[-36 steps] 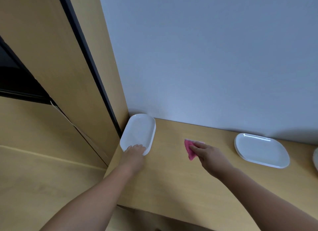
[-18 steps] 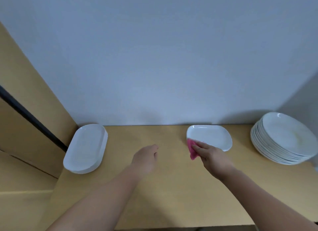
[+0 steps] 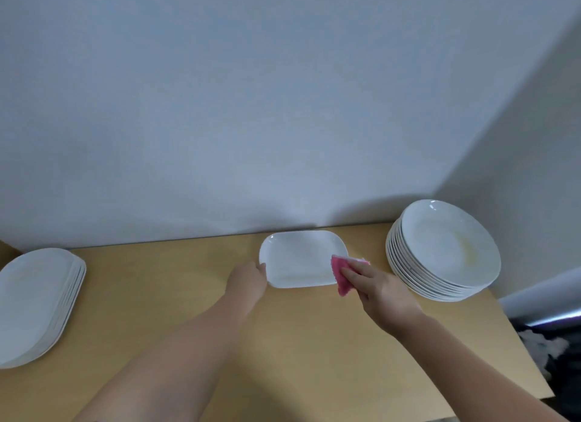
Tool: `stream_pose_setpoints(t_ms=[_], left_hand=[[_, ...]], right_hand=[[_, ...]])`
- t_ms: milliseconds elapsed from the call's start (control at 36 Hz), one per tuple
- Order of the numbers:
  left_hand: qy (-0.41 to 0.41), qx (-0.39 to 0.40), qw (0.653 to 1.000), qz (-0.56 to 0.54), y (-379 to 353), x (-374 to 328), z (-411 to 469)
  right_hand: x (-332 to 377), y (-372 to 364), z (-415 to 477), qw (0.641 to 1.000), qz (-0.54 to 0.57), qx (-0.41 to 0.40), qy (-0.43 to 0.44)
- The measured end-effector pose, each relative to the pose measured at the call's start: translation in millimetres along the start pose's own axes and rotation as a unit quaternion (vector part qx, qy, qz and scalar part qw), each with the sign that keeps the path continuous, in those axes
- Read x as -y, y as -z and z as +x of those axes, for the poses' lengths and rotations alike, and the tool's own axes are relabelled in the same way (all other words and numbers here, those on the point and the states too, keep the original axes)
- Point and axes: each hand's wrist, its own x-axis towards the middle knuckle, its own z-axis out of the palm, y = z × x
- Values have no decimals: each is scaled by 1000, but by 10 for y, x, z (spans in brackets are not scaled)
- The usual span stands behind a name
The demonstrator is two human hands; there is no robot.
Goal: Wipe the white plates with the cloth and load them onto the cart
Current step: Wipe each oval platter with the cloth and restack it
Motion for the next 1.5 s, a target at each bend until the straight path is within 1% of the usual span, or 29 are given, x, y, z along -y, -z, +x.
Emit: stream_pose_setpoints(t_ms=[194,361,417,528,694,917,1028,1139,1194,1250,1306,1417,1500], left_hand=[[28,8,1000,5,-33,-78,93],[25,18,996,89,23,-158,141],[29,25,994,98,38,-172,150],[38,24,996,80,43,-178,121],[54,-20,998,7,12,-168,47],[69,-28,997,-4,60,-216,46],[87,-27,995,-43,79,-241,54],[74,-26,989,-124,82,-250,29],[75,-19,979,-187,92,-247,1],[85,-9,961,-263,109,-246,-20],[96,5,945,-312,135,-263,-36],[80,22,946,-315,198,-321,-84],[64,21,939,-338,229,-333,-141]], right_hand=[[-236,28,104,999,-2,-15,46],[-333,16,121,999,-8,-4,49],[-338,13,115,999,-11,1,44],[-313,37,100,999,-8,-7,45],[-290,73,62,999,-10,-2,30],[-238,70,8,1000,-13,3,24],[-230,55,-11,1000,-18,4,23],[-225,72,-8,999,-16,-1,30],[-227,80,-1,999,-15,1,33],[-223,93,13,999,-18,6,36],[-216,118,36,999,-20,1,39],[-185,171,80,998,-24,-14,47],[-143,210,115,998,-26,-31,55]])
